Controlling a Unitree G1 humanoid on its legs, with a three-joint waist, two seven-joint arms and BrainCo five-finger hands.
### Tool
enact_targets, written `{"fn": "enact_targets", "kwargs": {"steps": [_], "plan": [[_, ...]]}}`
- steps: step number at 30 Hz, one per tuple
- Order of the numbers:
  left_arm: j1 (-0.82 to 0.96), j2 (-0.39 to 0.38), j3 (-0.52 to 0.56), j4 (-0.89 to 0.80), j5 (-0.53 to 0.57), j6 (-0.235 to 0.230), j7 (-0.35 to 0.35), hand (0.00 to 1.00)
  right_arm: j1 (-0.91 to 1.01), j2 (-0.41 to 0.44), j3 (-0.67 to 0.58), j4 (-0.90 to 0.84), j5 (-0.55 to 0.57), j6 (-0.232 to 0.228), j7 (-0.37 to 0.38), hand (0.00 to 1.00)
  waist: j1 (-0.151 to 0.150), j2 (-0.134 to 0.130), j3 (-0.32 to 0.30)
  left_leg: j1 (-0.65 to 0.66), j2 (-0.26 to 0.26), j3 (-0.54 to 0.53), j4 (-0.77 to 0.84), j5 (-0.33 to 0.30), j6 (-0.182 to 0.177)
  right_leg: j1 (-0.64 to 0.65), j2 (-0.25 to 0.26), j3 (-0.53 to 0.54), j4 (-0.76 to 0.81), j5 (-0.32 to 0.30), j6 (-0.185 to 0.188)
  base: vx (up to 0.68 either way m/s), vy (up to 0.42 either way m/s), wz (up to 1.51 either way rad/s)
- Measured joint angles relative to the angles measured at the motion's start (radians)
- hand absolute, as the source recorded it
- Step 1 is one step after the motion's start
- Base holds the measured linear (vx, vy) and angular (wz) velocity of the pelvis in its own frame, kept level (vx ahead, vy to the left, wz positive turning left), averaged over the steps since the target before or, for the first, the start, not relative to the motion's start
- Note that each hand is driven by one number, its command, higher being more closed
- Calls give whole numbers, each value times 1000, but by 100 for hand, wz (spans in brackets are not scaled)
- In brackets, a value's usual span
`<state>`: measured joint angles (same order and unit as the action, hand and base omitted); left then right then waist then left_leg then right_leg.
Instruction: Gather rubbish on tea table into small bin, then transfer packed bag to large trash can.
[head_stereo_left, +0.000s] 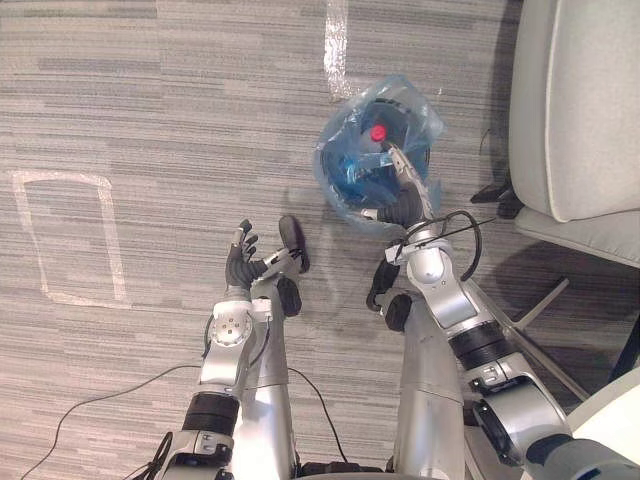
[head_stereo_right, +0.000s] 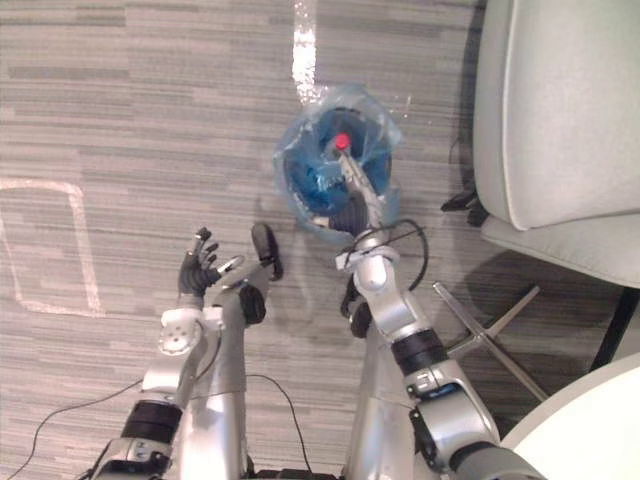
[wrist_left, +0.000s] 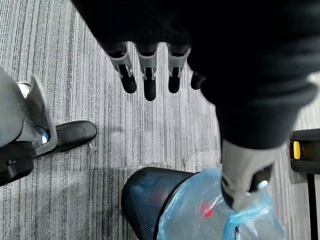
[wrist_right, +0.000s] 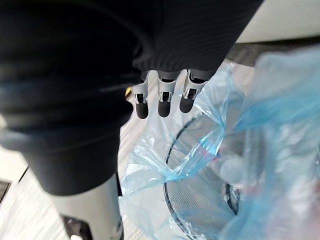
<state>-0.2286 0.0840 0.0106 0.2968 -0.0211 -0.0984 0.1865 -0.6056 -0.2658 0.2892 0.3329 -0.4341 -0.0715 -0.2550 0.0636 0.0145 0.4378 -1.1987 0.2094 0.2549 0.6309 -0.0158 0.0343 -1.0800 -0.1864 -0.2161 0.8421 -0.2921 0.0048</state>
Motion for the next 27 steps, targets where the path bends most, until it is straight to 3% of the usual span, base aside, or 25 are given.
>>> {"fn": "enact_targets", "kwargs": {"steps": [7,15,16,20,27], "plan": [[-108,7,31,225,-2,-5,11,0,-54,0,116,155,-88,2,30,0,3,0,0,12,-1,5,-78,57,-5,2,14,-12,-49,24,-7,-18,-18,1],[-183,-3,51,384,-62,-8,36,0,-185,136,119,473,-207,53,-15,0,1,-1,0,-18,-10,14,-139,91,-15,-52,12,-14,-62,30,-13,-18,-12,4],[-191,-5,52,393,-63,-8,41,0,-191,142,113,485,-217,60,-20,100,1,-1,0,-25,-10,13,-140,92,-14,-60,13,-16,-60,30,-13,-11,-17,3],[-252,-31,82,444,-82,-22,50,0,-217,144,85,565,-235,90,-27,100,-4,-1,0,-57,-17,-5,-143,114,-6,-85,13,-22,-44,30,-13,-14,-13,13],[-272,-50,80,460,-100,-24,51,0,-239,143,66,588,-224,90,-35,100,-4,-1,-1,-56,-24,15,-203,113,-13,-108,10,-12,-51,29,-16,-47,-15,9]]}}
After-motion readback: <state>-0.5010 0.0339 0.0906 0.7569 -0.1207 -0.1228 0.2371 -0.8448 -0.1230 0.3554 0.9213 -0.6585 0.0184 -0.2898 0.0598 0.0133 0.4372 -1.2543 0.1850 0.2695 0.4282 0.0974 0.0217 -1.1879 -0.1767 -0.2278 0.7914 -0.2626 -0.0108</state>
